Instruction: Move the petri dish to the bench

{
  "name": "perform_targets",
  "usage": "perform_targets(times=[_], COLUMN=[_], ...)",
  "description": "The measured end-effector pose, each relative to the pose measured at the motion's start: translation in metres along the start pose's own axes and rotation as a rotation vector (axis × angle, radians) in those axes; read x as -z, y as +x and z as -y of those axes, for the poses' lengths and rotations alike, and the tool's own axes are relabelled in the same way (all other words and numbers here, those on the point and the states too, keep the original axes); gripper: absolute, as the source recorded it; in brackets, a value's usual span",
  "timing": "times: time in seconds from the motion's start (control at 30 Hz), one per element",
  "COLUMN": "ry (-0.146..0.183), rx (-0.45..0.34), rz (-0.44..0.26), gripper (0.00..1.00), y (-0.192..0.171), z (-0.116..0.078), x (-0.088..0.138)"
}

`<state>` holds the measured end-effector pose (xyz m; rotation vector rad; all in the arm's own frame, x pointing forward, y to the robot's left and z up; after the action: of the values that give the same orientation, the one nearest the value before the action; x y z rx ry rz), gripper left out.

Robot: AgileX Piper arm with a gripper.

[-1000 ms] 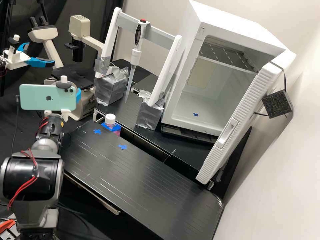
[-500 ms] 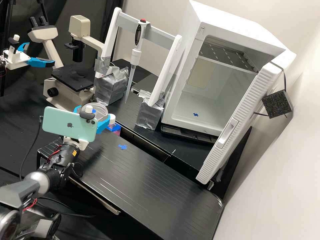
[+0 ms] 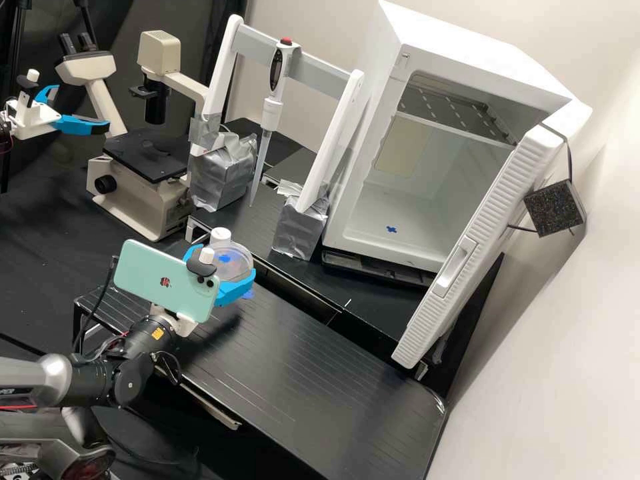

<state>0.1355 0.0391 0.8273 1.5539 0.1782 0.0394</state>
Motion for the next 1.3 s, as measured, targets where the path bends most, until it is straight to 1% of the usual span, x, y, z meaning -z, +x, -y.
perform_targets(times=[0.1, 0.2, 0.3, 0.4, 0.5, 0.63, 0.9, 1.07, 1.2, 1.23, 1.3], ry=[-0.016, -0.028, -0.023, -0.010, 0.002, -0.001, -0.043, -0.043, -0.030, -0.032, -0.031], rx=[-0.036, -0.055, -0.064, -0.068, -0.066, -0.055, 0.008, 0.019, 0.011, 0.009, 0.011], rz=[0.012, 0.035, 0.056, 0.070, 0.084, 0.094, 0.097, 0.111, 0.117, 0.117, 0.118], gripper=[0.00, 0.00, 0.00, 0.00, 0.00, 0.00, 0.00, 0.00, 0.00, 1.00, 1.00], y=[-0.002, -0.003, -0.002, -0.001, -0.001, 0.001, 0.007, 0.011, 0.014, 0.014, 0.015], z=[-0.006, -0.010, -0.012, -0.013, -0.013, -0.012, -0.004, -0.001, 0.000, -0.001, 0.000], x=[-0.005, -0.010, -0.014, -0.017, -0.021, -0.023, -0.026, -0.029, -0.031, -0.031, -0.032])
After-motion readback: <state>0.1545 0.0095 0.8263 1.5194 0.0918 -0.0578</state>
